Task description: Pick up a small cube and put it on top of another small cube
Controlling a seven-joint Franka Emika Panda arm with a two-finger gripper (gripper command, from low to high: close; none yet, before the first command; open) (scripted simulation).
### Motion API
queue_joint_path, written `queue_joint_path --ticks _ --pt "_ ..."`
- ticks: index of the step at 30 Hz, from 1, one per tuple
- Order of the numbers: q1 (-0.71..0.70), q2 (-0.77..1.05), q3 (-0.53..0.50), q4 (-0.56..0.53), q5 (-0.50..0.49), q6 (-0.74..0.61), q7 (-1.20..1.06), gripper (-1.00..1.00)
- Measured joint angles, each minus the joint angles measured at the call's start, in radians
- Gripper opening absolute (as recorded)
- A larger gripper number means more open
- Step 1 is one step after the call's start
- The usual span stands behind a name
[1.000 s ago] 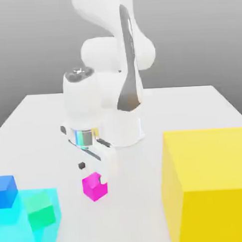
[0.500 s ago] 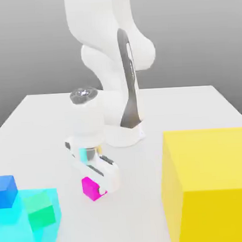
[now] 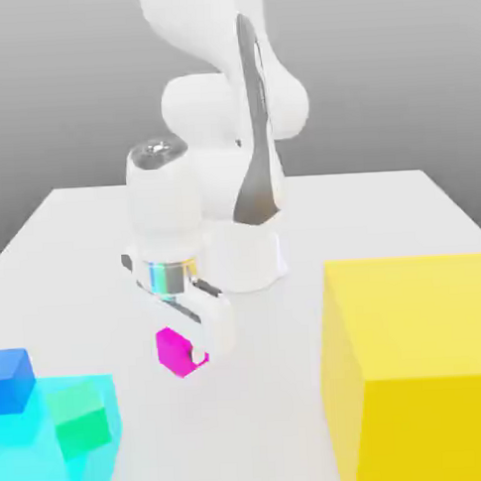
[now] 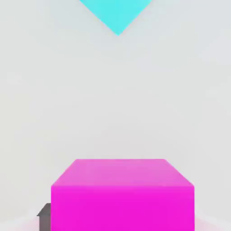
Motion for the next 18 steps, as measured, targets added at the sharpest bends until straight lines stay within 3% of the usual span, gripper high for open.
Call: queue_joint_path --ticks 4,10,18 --pt "-0.034 -0.039 -0.008 0.047 -0.044 -0.087 0.056 -1.00" --pt "-0.114 -0.018 -0.051 0.258 -0.081 -0.277 0.160 -1.00" --pt "-0.193 0.019 -0.094 0.548 -0.035 -0.531 0.239 -1.00"
